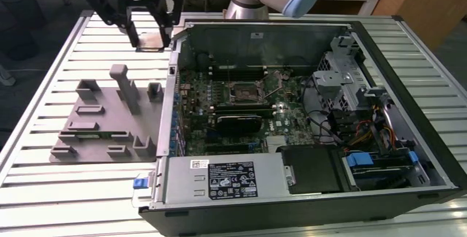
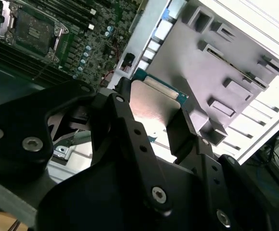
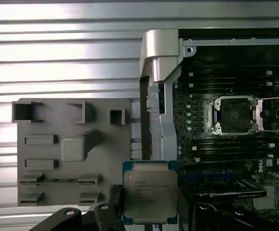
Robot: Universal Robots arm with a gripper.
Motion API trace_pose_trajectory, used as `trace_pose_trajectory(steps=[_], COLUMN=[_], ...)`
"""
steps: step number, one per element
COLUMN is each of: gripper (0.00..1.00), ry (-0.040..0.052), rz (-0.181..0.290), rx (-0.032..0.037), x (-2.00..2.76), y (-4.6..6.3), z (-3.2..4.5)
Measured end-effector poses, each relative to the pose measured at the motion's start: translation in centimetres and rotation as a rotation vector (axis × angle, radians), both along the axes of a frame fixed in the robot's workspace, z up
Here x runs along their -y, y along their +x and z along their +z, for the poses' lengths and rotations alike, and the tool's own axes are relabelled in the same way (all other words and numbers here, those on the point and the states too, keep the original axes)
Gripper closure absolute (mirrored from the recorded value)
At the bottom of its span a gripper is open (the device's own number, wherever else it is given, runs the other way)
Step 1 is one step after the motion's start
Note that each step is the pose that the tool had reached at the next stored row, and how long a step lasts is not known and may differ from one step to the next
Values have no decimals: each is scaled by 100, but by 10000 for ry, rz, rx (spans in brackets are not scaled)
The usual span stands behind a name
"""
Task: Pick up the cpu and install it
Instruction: 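Pick up the cpu and move it towards the insertion slot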
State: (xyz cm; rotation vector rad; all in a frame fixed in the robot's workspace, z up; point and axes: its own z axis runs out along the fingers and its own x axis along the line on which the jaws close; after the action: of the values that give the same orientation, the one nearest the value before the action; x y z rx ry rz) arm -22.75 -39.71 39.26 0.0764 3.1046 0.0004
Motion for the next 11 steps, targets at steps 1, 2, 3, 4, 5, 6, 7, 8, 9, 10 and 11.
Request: trace_pose_trajectory(steps=[1, 2, 3, 4, 5, 6, 7, 8, 9, 10, 11], gripper=[46, 46, 46, 46, 46, 46, 46, 46, 46, 46, 46], ry=[0, 0, 0, 0, 0, 0, 0, -1, 0, 0, 0], rz=[1, 1, 1, 1, 1, 1, 1, 0, 0, 0, 1], rx=[-1, 0, -1, 0, 0, 0, 0, -1, -1, -1, -2], x=[0, 0, 0, 0, 0, 0, 0, 0, 0, 0, 0], y=[19, 38, 59, 81, 103, 122, 142, 162, 183, 207, 230], z=[0, 0, 0, 0, 0, 0, 0, 0, -1, -2, -3])
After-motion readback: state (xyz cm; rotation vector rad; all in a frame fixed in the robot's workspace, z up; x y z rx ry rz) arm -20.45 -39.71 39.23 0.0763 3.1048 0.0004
